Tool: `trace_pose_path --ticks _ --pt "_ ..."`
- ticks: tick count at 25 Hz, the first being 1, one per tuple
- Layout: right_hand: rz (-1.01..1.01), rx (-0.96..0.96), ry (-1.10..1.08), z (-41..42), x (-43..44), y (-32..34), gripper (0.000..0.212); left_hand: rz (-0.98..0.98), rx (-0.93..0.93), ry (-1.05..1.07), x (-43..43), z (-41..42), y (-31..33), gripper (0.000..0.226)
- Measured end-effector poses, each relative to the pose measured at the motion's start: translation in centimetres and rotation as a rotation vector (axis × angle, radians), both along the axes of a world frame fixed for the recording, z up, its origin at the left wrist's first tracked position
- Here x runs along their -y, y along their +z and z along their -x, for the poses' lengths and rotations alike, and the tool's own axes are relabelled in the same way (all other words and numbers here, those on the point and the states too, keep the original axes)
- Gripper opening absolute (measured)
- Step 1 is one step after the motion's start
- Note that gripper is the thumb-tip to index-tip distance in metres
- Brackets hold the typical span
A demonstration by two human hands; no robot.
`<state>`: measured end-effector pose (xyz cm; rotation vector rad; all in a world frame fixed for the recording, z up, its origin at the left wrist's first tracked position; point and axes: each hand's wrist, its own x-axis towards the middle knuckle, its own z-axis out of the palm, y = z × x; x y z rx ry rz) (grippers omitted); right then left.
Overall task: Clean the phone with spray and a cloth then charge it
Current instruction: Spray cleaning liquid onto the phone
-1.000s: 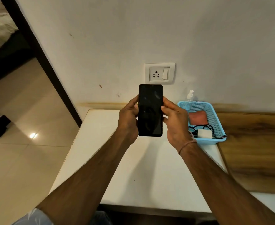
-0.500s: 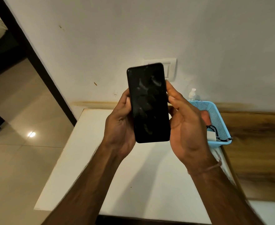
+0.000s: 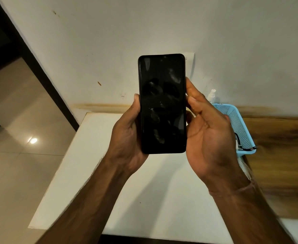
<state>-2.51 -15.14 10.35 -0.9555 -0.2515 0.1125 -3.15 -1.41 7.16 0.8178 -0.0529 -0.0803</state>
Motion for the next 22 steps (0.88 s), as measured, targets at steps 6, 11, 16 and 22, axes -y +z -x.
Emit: trace_pose_path --ticks 6,11,16,22 --pt "-0.018 0.017 -0.010 -0.6 -0.2 -0.9 0.035 -0.007 -0.020 0.022 0.3 -0.3 -0.7 0.050" --pt "0.067 -0.033 -0.053 -1.8 -0.5 -3.3 0.034 -0.114 -0.081 0.073 0.5 -0.8 -2.6 0.052" --pt "0.162 -0.131 -0.101 -2.7 -0.6 -6.5 0.032 -0.108 -0.183 0.067 0.6 -1.6 -5.3 0.054" --pt "0.206 -0.190 -0.106 -3.4 -0.9 -9.1 0.034 -0.062 -0.241 0.073 0.6 -2.5 -8.2 0.052"
